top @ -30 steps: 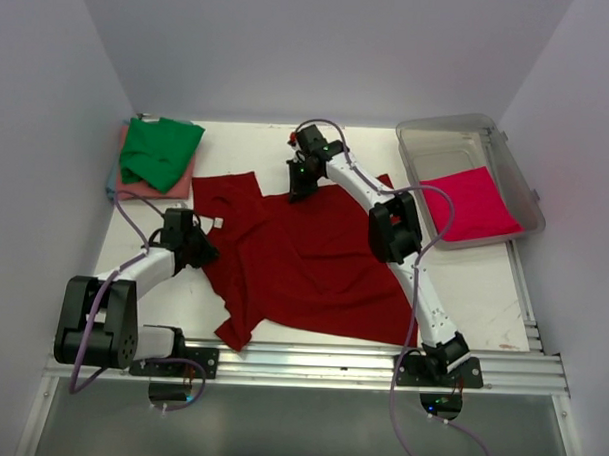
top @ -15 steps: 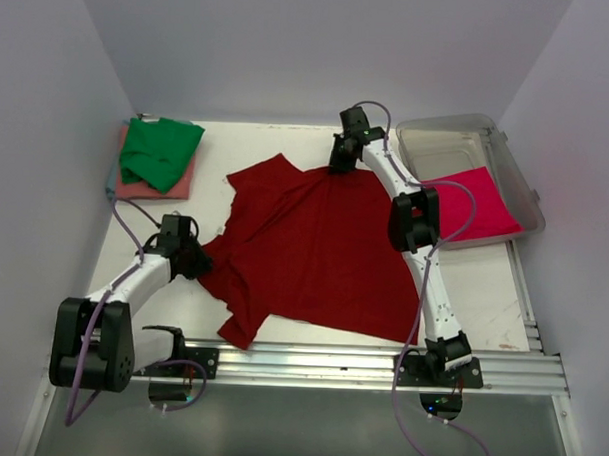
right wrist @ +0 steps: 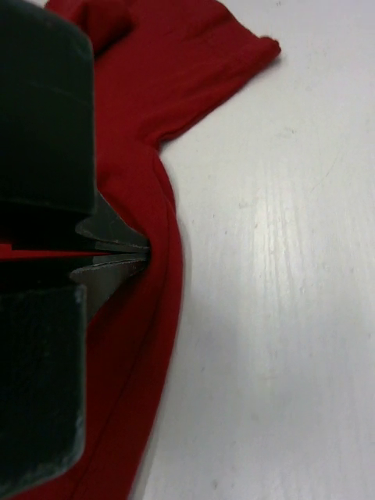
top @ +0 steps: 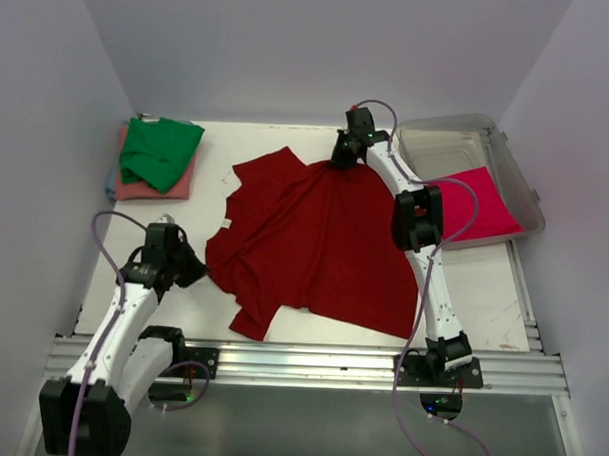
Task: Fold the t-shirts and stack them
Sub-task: Flatten the tshirt out
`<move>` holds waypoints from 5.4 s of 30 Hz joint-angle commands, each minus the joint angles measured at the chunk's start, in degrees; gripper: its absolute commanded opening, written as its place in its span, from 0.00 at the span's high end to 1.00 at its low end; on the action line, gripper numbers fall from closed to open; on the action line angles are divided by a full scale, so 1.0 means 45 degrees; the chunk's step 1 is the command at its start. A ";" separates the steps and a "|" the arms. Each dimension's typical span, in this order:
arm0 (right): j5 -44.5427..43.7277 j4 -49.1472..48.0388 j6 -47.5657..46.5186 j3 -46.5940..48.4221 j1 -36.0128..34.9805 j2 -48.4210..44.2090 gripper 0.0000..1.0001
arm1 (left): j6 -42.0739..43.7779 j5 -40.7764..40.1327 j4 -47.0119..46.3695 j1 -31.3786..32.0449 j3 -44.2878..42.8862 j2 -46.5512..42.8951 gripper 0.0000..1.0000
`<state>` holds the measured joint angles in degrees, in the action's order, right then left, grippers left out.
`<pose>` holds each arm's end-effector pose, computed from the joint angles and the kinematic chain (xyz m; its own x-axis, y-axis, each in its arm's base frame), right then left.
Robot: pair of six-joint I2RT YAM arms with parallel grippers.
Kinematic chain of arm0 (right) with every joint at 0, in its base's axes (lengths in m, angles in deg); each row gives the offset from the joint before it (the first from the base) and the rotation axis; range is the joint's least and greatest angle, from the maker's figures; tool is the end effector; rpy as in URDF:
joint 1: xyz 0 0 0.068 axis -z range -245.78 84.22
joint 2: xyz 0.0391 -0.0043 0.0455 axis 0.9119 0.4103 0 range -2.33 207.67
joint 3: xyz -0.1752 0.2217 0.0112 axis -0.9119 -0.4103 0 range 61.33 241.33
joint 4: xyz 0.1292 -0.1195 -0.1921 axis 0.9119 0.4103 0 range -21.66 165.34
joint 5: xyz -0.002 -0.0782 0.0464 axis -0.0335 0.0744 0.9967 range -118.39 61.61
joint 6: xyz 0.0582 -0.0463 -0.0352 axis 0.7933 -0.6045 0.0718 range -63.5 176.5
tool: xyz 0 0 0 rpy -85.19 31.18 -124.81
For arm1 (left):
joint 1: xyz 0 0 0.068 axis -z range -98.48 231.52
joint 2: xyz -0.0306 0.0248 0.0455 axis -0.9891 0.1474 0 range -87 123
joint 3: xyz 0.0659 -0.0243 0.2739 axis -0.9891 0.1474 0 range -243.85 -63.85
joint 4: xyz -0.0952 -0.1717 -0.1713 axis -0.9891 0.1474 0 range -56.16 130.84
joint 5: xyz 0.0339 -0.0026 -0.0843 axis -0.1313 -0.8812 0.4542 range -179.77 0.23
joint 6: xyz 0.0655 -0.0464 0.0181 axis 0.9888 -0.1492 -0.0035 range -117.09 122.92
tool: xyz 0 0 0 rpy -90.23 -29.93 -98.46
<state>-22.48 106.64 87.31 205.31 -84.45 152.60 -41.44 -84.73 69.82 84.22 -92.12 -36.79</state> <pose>0.5796 0.2037 0.1321 -0.8121 0.2633 -0.5207 0.0393 0.9151 0.4014 0.1700 -0.0142 0.1656 -0.6705 -0.6656 -0.3276 -0.5249 0.7377 -0.4246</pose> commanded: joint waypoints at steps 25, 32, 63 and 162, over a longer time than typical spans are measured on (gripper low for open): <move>-0.5181 -0.1166 -0.2472 -0.9021 -0.4072 -1.0343 0.43 | 0.0619 0.1792 -1.0536 0.0260 -0.8149 1.2021 1.00; -0.5082 -0.2690 -0.1242 -1.4586 -0.5221 -1.4133 0.85 | 0.0717 0.1362 -1.0169 0.0279 -0.9380 1.4014 1.00; -0.6626 -0.1383 -0.0088 -1.8207 -0.5947 -1.6892 1.00 | 0.1010 -0.0046 -0.6410 -0.0385 -1.8562 2.0482 1.00; 0.2555 -0.7596 -0.1377 -1.8477 -0.2920 -1.5967 1.00 | 0.0951 -0.2076 -0.7078 0.2077 -0.8717 1.2863 1.00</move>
<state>-6.48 71.58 82.57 126.41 -97.33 86.16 -38.17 -94.35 39.27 94.89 -127.24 21.31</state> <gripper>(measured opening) 0.008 0.004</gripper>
